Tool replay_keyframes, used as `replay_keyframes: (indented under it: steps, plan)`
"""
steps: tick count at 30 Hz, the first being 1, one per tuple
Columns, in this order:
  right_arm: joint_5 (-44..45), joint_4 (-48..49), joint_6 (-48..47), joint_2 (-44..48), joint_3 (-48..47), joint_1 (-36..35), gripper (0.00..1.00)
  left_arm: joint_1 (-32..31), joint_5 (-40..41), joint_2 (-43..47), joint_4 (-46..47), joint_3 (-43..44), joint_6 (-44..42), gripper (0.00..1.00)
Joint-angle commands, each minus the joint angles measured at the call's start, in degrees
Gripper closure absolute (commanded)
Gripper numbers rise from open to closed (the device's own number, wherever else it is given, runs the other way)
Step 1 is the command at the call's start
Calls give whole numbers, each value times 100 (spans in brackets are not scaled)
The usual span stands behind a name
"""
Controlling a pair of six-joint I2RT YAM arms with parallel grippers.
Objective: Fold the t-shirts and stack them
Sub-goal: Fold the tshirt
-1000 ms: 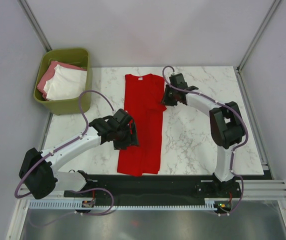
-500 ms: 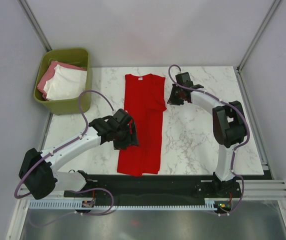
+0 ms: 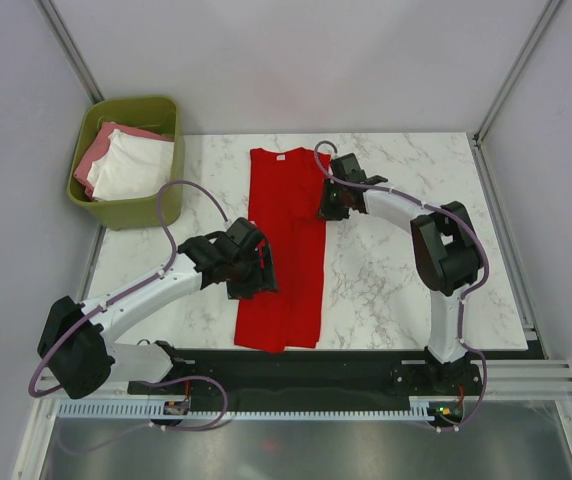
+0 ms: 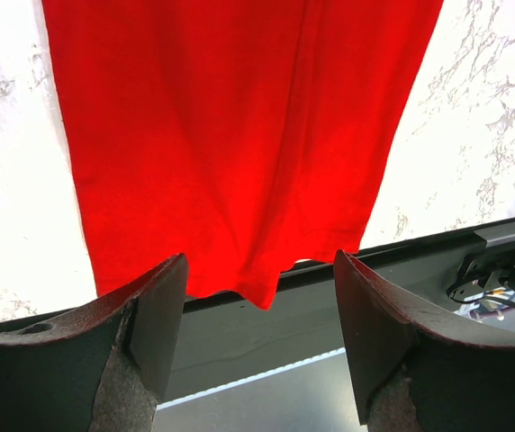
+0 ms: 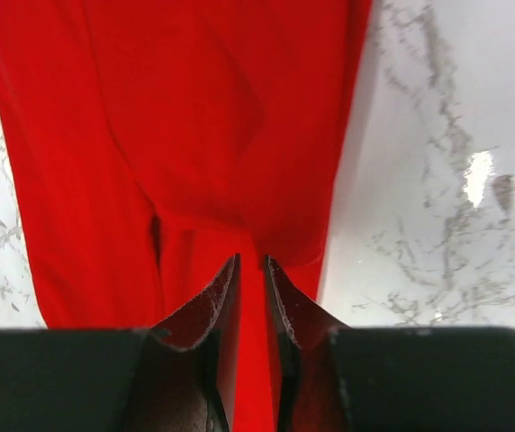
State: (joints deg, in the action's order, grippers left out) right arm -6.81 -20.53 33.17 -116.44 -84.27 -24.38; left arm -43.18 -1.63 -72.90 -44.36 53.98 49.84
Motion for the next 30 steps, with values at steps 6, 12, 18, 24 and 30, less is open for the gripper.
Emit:
replay_keyframes:
  steps: [6, 12, 18, 24, 30]
  plan:
    - [-57, 50, 5, 8, 165, -75, 77, 11, -48, 136, 129, -63, 131, 27]
    - [-136, -39, 14, -37, 305, -75, 77, 11, -48, 206, 120, -124, 157, 27]
    - [-268, -82, -100, 253, 306, -58, 73, 11, -13, 206, 120, -80, 157, 26]
    - [64, -240, -231, 702, 227, -67, 58, 55, 101, 163, 120, 191, 148, 23]
    - [635, -908, -767, 62, -1123, -58, 53, 134, 75, -40, 120, 508, 52, 23]
